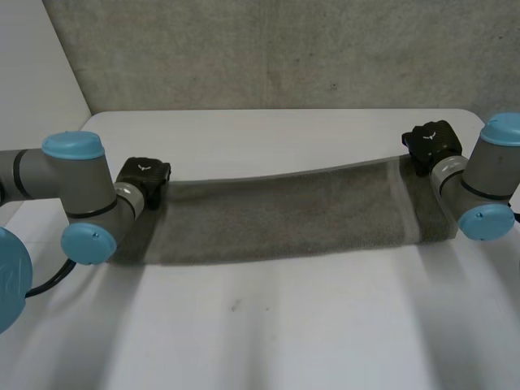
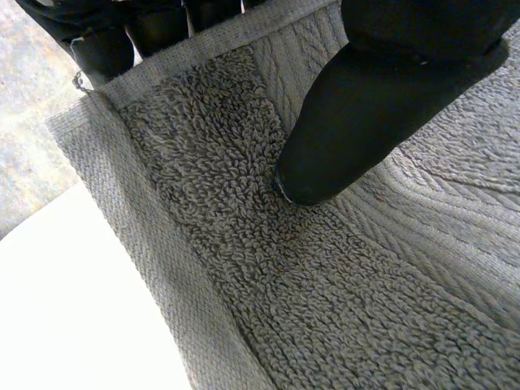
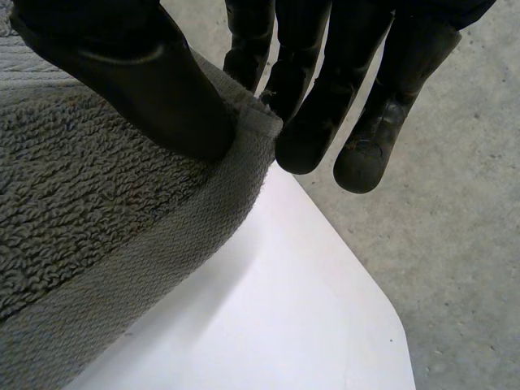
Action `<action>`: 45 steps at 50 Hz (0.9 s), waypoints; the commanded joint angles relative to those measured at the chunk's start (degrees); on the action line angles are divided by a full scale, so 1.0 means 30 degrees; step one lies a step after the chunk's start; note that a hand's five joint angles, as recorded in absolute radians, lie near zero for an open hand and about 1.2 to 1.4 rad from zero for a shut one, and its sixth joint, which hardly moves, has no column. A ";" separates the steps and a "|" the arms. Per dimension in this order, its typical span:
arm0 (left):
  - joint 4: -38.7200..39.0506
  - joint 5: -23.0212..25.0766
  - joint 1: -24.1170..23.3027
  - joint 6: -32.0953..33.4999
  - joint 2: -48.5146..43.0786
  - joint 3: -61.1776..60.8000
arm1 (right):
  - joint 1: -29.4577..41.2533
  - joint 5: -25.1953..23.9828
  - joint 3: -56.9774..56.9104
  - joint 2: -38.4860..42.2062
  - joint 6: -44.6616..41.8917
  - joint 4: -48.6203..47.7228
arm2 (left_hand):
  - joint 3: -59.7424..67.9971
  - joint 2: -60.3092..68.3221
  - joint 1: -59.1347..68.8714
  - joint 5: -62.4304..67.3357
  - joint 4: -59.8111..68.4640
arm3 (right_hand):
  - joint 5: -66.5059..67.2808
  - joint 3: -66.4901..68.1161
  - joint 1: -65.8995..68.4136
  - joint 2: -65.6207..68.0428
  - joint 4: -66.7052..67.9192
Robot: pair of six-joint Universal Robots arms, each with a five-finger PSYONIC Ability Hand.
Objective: Fold the towel.
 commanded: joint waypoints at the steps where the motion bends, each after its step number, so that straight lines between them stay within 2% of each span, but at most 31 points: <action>1: -0.0425 -0.0055 -0.0001 0.0004 0.0130 -0.0142 | -0.0007 -0.0094 -0.0056 0.0051 -0.0006 -0.0018 | 0.3416 0.3399 0.3729 0.3582 0.3390 | 0.0948 0.1127 0.0924 0.1141 0.1008; 14: -0.1040 -0.0670 0.0058 -0.0025 0.0277 -0.0171 | 0.0344 -0.0241 -0.0554 0.0578 -0.0035 -0.0018 | 0.3416 0.3399 0.3729 0.3582 0.3390 | 0.0948 0.1127 0.0924 0.1141 0.1008; 15: -0.1011 -0.0699 0.0058 -0.0083 0.0277 -0.0200 | 0.0402 -0.0067 -0.0786 0.0694 -0.0035 0.0040 | -0.1683 -0.1700 -0.1371 -0.1518 -0.1709 | -0.5416 -0.5237 -0.5440 -0.5223 -0.5356; 16: -0.1011 -0.0699 0.0058 -0.0084 0.0277 -0.0201 | 0.0403 -0.0065 -0.0788 0.0696 -0.0035 0.0041 | -0.1734 -0.1751 -0.1422 -0.1569 -0.1760 | -0.5480 -0.5300 -0.5503 -0.5287 -0.5419; 17: -0.1011 -0.0757 0.0029 0.0003 0.0335 -0.0259 | 0.0432 0.0138 -0.0875 0.0638 -0.0064 0.0186 | -1.8388 -1.8405 -1.8075 -1.8222 -1.8414 | -2.2385 -2.2206 -2.2409 -2.2192 -2.2325; 20: -0.0982 -0.0641 -0.0030 -0.0084 0.0742 -0.0405 | 0.0753 0.0054 -0.1138 0.0346 0.0081 0.0625 | -1.9917 -1.9934 -1.9604 -1.9752 -1.9943 | -2.2385 -2.2206 -2.2409 -2.2192 -2.2325; 24: -0.0630 -0.0582 -0.0030 -0.0201 0.1625 -0.0845 | 0.0842 0.0052 -0.1052 -0.0593 0.0610 0.0773 | -1.9917 -1.9934 -1.9604 -1.9752 -1.9943 | -2.2385 -2.2206 -2.2409 -2.2192 -2.2325; 30: 0.0481 -0.0670 -0.0059 -0.0377 0.3815 -0.2012 | 0.0725 0.0140 -0.0173 -0.3259 0.3217 0.0832 | -1.9917 -1.9934 -1.9604 -1.9752 -1.9943 | -2.2385 -2.2206 -2.2409 -2.2192 -2.2325; 32: 0.0718 -0.0670 -0.0059 -0.0465 0.4496 -0.2544 | 0.0609 0.0111 0.0817 -0.4746 0.4063 0.0832 | -1.9917 -1.9934 -1.9604 -1.9752 -1.9943 | -2.2385 -2.2206 -2.2409 -2.2192 -2.2325; 38: 0.1507 -0.0641 -0.0059 -0.1458 0.7214 -0.5174 | 0.0374 -0.0299 0.3460 -0.6892 0.4125 0.1359 | -1.9917 -1.9934 -1.9604 -1.9752 -1.9943 | -2.2385 -2.2206 -2.2409 -2.2192 -2.2325; 45: 0.2181 -0.0611 -0.0088 -0.3829 0.9736 -0.8602 | -0.0299 -0.1995 0.7670 -0.8852 0.4038 0.2413 | -1.9917 -1.9934 -1.9604 -1.9752 -1.9943 | -2.1292 -2.1113 -2.1316 -2.1099 -2.1232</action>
